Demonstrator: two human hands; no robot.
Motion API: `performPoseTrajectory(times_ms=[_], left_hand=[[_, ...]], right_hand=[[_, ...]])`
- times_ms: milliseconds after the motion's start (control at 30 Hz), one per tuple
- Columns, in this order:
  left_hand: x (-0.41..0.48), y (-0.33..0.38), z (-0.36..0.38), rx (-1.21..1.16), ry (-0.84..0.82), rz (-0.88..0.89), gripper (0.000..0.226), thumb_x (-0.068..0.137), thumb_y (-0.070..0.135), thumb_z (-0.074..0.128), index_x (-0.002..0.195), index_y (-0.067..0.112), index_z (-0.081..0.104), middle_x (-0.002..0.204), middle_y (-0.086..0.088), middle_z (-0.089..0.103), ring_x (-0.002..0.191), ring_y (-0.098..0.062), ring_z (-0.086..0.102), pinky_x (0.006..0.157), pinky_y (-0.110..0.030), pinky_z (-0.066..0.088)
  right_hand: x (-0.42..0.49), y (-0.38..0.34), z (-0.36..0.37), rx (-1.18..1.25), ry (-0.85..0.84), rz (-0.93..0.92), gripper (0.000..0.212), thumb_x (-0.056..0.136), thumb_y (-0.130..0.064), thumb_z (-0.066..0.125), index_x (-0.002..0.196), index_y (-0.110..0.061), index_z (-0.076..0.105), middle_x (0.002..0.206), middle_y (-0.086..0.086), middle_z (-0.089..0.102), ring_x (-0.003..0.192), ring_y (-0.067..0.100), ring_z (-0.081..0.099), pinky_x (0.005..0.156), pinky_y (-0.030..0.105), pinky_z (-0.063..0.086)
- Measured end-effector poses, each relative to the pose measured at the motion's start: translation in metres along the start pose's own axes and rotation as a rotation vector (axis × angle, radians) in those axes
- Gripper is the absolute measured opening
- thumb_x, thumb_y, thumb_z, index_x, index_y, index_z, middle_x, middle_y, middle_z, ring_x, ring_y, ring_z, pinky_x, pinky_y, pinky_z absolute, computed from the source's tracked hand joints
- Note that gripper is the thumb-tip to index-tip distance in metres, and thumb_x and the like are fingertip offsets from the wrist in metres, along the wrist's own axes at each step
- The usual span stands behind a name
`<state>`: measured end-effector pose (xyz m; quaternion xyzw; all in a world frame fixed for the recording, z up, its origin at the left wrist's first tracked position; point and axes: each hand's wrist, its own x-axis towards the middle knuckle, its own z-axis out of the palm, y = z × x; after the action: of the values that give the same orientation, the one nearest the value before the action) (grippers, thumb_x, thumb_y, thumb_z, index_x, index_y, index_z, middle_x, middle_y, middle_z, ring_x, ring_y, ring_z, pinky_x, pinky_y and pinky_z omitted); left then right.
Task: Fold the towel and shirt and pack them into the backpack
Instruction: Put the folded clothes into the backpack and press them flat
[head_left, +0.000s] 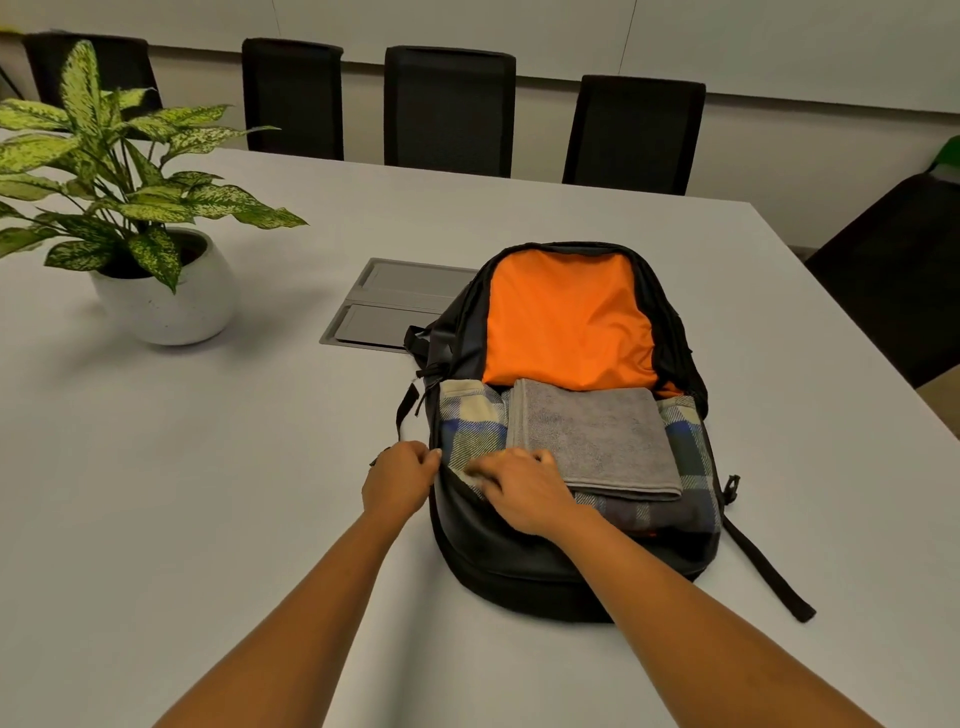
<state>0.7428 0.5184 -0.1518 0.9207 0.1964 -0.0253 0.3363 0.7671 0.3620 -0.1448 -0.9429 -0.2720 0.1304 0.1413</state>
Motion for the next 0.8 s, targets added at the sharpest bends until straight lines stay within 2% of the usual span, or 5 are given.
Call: performPoseTrajectory(times_ms=[67, 167, 400, 633, 800], left_hand=[[0.006, -0.001, -0.001, 0.028, -0.043, -0.019, 0.031, 0.097, 0.031, 0.045, 0.078, 0.01, 0.057, 0.084, -0.01, 0.065, 0.076, -0.022, 0.06, 0.068, -0.029, 0.043], [0.016, 0.001, -0.003, 0.093, -0.053, -0.049, 0.027, 0.093, 0.032, 0.049, 0.079, 0.011, 0.058, 0.086, -0.009, 0.066, 0.078, -0.023, 0.061, 0.07, -0.03, 0.044], [0.039, 0.012, -0.004, 0.365, 0.017, -0.075, 0.047, 0.096, 0.05, 0.037, 0.116, 0.011, 0.054, 0.111, -0.008, 0.062, 0.099, -0.024, 0.06, 0.073, -0.03, 0.043], [0.068, 0.019, 0.004, 0.357, -0.115, 0.031, 0.036, 0.1, 0.033, 0.035, 0.108, 0.006, 0.059, 0.108, -0.012, 0.063, 0.096, -0.025, 0.06, 0.073, -0.028, 0.041], [0.06, 0.016, 0.006, 0.387, 0.03, 0.171, 0.034, 0.1, 0.029, 0.033, 0.099, 0.009, 0.061, 0.096, -0.009, 0.066, 0.081, -0.02, 0.059, 0.067, -0.026, 0.039]], right_hand=[[0.008, -0.005, -0.008, -0.01, 0.064, 0.016, 0.034, 0.098, -0.027, 0.041, 0.131, -0.026, 0.049, 0.134, 0.0, 0.051, 0.127, 0.021, 0.039, 0.106, 0.044, 0.024], [0.024, -0.009, -0.017, -0.093, 0.061, -0.022, 0.043, 0.097, -0.023, 0.043, 0.139, -0.02, 0.041, 0.149, 0.001, 0.035, 0.136, 0.021, 0.029, 0.111, 0.044, 0.022], [0.048, -0.01, -0.009, -0.198, -0.064, -0.064, 0.056, 0.099, -0.028, 0.037, 0.149, -0.018, 0.015, 0.158, 0.002, 0.005, 0.145, 0.02, 0.004, 0.116, 0.045, 0.008], [0.059, -0.003, 0.013, -0.199, -0.068, -0.025, 0.056, 0.101, -0.039, 0.023, 0.15, -0.02, 0.006, 0.159, -0.002, -0.002, 0.145, 0.015, -0.002, 0.116, 0.043, -0.001], [0.073, 0.0, 0.026, -0.268, -0.092, 0.031, 0.056, 0.1, -0.042, 0.016, 0.15, -0.022, 0.001, 0.158, -0.001, -0.008, 0.145, 0.014, -0.01, 0.115, 0.044, -0.006]])
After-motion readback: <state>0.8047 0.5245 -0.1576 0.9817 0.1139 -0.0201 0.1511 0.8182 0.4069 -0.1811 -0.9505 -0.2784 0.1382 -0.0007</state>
